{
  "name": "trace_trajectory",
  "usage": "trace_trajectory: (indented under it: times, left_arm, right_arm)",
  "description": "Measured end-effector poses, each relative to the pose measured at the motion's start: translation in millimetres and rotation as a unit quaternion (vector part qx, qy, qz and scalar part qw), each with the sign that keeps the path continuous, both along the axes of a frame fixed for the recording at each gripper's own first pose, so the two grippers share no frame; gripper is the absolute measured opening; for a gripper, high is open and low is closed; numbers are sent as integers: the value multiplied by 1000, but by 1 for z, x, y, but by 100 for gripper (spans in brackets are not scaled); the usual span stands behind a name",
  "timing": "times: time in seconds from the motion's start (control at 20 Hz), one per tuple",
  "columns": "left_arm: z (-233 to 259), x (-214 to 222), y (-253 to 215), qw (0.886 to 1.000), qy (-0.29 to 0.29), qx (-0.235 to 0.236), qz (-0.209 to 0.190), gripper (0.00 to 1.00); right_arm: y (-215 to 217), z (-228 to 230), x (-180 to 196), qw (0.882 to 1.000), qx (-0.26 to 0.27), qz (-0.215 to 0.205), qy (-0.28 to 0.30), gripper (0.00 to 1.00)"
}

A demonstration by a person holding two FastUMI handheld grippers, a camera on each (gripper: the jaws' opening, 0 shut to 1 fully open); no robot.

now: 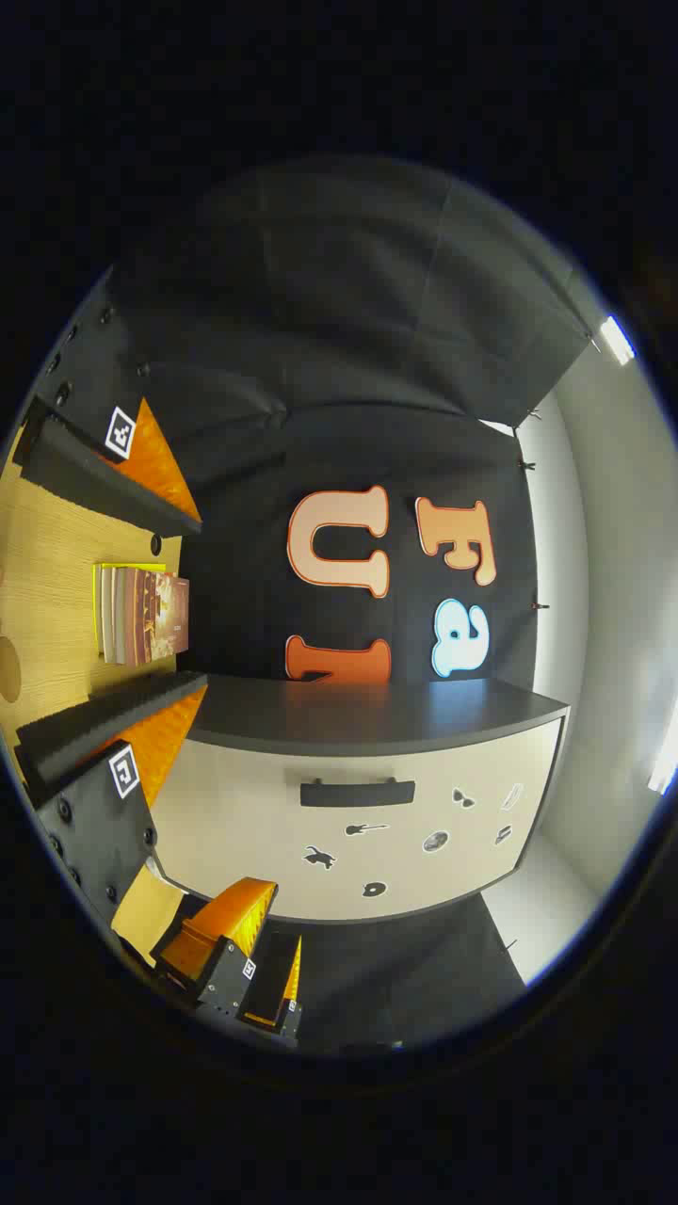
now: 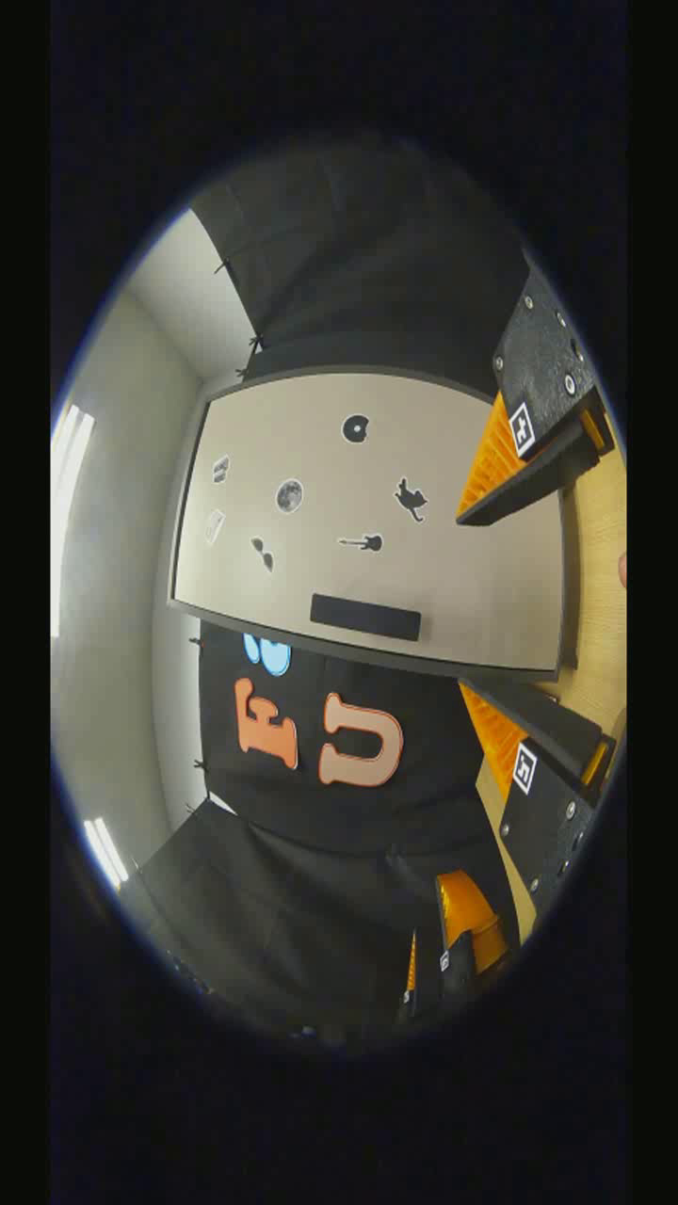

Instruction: Open the cabinet door with the right hand, grasp the bottle in the cabinet with the left hand and place it on the coaster, then close the cabinet door with the right hand.

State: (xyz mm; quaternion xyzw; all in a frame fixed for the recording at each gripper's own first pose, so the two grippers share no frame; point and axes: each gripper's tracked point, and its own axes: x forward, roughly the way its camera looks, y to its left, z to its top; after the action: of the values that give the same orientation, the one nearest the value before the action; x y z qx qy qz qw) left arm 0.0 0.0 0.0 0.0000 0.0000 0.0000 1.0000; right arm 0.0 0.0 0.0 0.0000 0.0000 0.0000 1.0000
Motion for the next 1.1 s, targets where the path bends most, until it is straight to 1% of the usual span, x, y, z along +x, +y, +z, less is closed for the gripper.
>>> trace_trajectory:
  times: [0.15,0.35,0.5,0.75,1.0,1.1]
  left_arm:
    - [2,4,6,1000,-6,12,5,94]
    - [0,9,8,1000,-8,20,8,94]
    - [-3,14,8,1000,-5,18,8,94]
    - [-10,23,4,1000,5,15,2,94]
    - [-11,27,5,1000,4,17,3,94]
    - [-14,26,12,1000,7,16,9,94]
  right_arm:
    - [5,0,4,1000,15,8,4,95]
    - [8,-2,10,1000,-16,8,7,94]
    - [13,-3,15,1000,-16,15,7,94]
    - [7,-6,23,1000,-21,11,11,94]
    - [5,2,47,1000,-24,10,11,95]
    - [9,7,61,1000,-23,14,12,95]
